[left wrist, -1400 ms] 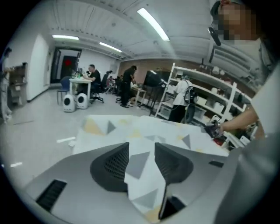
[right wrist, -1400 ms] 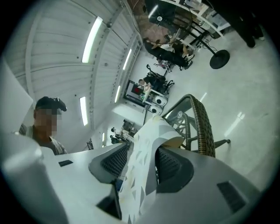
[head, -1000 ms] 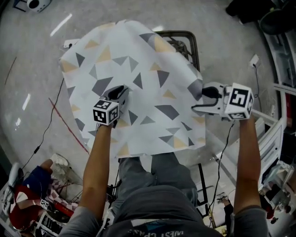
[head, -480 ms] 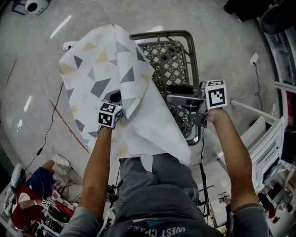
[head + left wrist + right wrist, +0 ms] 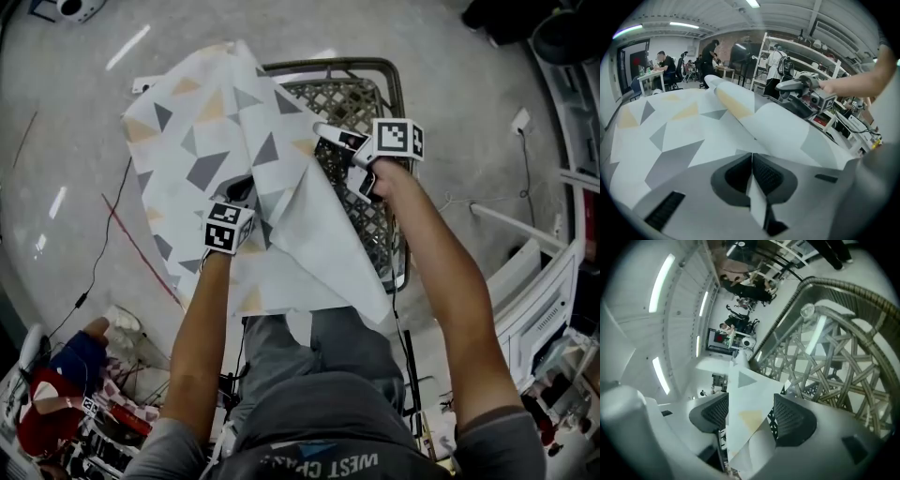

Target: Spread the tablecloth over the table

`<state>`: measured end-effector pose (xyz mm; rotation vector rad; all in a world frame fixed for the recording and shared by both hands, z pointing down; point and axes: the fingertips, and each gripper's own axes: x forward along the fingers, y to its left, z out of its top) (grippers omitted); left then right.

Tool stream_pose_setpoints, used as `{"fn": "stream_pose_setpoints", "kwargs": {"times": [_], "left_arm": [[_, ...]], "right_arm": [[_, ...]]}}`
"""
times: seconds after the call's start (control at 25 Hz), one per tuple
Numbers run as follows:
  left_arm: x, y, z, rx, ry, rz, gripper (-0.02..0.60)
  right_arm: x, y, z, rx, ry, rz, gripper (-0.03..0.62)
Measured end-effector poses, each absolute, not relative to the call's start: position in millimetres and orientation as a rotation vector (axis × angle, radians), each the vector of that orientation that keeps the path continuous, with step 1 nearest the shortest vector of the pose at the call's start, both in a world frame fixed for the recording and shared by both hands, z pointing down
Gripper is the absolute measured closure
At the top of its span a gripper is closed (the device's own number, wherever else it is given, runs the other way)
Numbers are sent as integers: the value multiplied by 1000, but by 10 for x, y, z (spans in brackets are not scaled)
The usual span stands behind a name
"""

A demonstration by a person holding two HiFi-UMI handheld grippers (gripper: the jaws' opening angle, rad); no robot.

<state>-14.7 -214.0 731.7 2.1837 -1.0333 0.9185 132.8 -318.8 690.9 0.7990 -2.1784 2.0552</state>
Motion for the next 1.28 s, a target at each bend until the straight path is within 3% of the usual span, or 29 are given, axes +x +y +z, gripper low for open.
{"fn": "stream_pose_setpoints", "kwargs": {"times": [0.16, 0.4, 0.72, 1.08, 1.28], "left_arm": [[-151, -2144, 7323, 2195, -1042, 923, 575], [-153, -2142, 7326, 2196, -1038, 925, 575], [-145, -2126, 7284, 2194, -1022, 874, 574], [-120, -2046, 7271, 2186, -955, 873, 574], [-69, -2024, 7302, 2217, -930, 926, 574]], "right_arm": [[1168, -3081, 7190, 744, -2050, 2213, 312], [1125, -3142, 7087, 766, -2199, 2169, 574], [1578, -3469, 6482, 881, -2425, 1704, 585], [3017, -4377, 6140, 1180, -2377, 1423, 585], [3645, -4790, 6446, 1301, -2093, 989, 569]]}}
